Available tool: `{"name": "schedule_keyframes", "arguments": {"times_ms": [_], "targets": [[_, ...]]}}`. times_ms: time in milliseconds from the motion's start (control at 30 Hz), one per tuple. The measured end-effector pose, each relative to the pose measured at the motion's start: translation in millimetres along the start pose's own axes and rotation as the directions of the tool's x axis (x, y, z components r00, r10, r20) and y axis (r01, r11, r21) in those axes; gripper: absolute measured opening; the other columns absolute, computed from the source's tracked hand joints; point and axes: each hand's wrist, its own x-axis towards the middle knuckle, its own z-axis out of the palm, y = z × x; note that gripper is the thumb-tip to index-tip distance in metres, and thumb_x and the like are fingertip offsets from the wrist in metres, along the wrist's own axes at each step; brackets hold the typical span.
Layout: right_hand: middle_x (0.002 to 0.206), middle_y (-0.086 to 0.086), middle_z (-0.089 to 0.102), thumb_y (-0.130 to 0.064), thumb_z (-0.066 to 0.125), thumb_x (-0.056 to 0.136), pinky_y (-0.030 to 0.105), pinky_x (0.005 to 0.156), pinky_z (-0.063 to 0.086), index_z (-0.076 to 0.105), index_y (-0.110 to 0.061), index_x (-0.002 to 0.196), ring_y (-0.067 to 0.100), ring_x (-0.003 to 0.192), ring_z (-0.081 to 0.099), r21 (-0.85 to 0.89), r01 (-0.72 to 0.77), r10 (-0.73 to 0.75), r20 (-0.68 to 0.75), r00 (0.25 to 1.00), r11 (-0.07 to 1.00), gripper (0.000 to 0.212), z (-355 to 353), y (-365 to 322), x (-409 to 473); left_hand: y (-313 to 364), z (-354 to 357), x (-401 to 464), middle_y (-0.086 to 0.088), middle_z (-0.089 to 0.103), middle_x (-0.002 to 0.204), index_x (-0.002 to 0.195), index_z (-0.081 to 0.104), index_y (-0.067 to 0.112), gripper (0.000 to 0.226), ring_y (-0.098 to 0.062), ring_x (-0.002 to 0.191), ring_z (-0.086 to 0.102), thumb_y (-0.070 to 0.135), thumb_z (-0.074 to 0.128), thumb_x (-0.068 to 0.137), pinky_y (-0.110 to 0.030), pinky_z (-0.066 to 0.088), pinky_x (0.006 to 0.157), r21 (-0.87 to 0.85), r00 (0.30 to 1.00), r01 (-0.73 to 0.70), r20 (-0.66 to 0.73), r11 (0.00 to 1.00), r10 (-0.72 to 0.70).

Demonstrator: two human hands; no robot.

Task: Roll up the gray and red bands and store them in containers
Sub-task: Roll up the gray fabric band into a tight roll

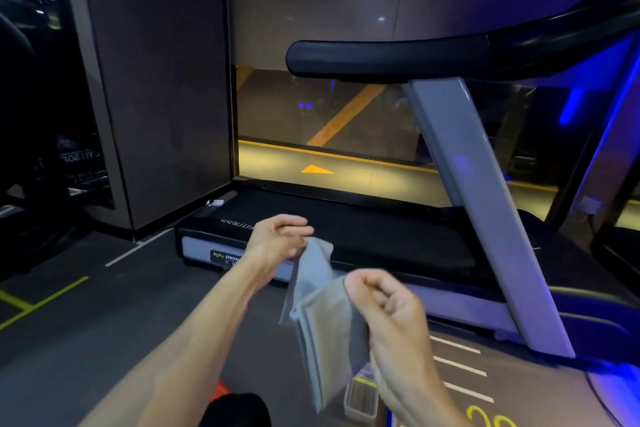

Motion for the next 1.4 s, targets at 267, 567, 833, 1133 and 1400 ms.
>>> {"name": "schedule_keyframes", "arguments": {"times_ms": [267, 567, 833, 1133, 1400], "targets": [[0.084, 0.012, 0.076, -0.018, 0.071, 0.092, 0.038, 0.078, 0.047, 0.074, -0.012, 0.088, 0.016, 0.078, 0.063, 0.019, 0.046, -0.042, -0.172, 0.984, 0.999, 0.008, -4, 14, 29, 17, 1, -13, -0.005, 0.078, 0.104, 0.11, 0.069, 0.014, 0.037, -0.024, 0.102, 0.073, -0.013, 0.07, 0.084, -0.033, 0.057, 0.087, 0.055, 0.942, -0.329, 0.086, 0.943, 0.324], [0.082, 0.003, 0.077, -0.018, 0.07, 0.096, 0.034, 0.077, 0.052, 0.072, -0.012, 0.091, 0.009, 0.078, 0.066, -0.028, 0.165, -0.166, -0.282, 0.945, 0.986, 0.007, 7, 7, 64, 29, 13, -32, -0.01, 0.078, 0.105, 0.112, 0.069, 0.004, 0.027, -0.021, 0.105, 0.073, -0.007, 0.07, 0.088, -0.03, 0.058, 0.089, -0.03, 0.898, -0.406, 0.175, 0.913, 0.405], [0.084, 0.0, 0.077, -0.017, 0.068, 0.098, 0.026, 0.076, 0.052, 0.072, -0.014, 0.093, 0.006, 0.079, 0.068, -0.111, 0.241, -0.265, -0.345, 0.9, 0.964, 0.007, -3, 1, 66, 32, 18, -50, -0.007, 0.077, 0.111, 0.116, 0.071, 0.012, 0.025, -0.023, 0.109, 0.071, 0.027, 0.064, 0.098, -0.041, 0.053, 0.094, -0.094, 0.902, -0.36, 0.219, 0.928, 0.372], [0.087, 0.0, 0.078, -0.018, 0.069, 0.097, 0.017, 0.072, 0.052, 0.072, -0.014, 0.095, 0.007, 0.082, 0.071, -0.161, 0.295, -0.334, -0.34, 0.879, 0.942, 0.006, -1, -6, 58, 37, 26, -72, -0.005, 0.077, 0.108, 0.116, 0.069, 0.008, 0.042, -0.02, 0.104, 0.073, -0.001, 0.084, 0.078, -0.037, 0.058, 0.094, -0.003, 0.865, -0.473, 0.188, 0.881, 0.465], [0.091, 0.003, 0.079, -0.021, 0.073, 0.094, 0.037, 0.089, 0.053, 0.075, -0.019, 0.089, 0.017, 0.1, 0.071, -0.095, 0.304, -0.317, -0.216, 0.923, 0.948, 0.006, -6, -23, 61, 58, 25, -79, -0.006, 0.078, 0.104, 0.111, 0.071, 0.008, 0.031, -0.019, 0.101, 0.074, -0.005, 0.076, 0.084, -0.03, 0.059, 0.088, -0.06, 0.886, -0.431, 0.163, 0.9, 0.435]]}}
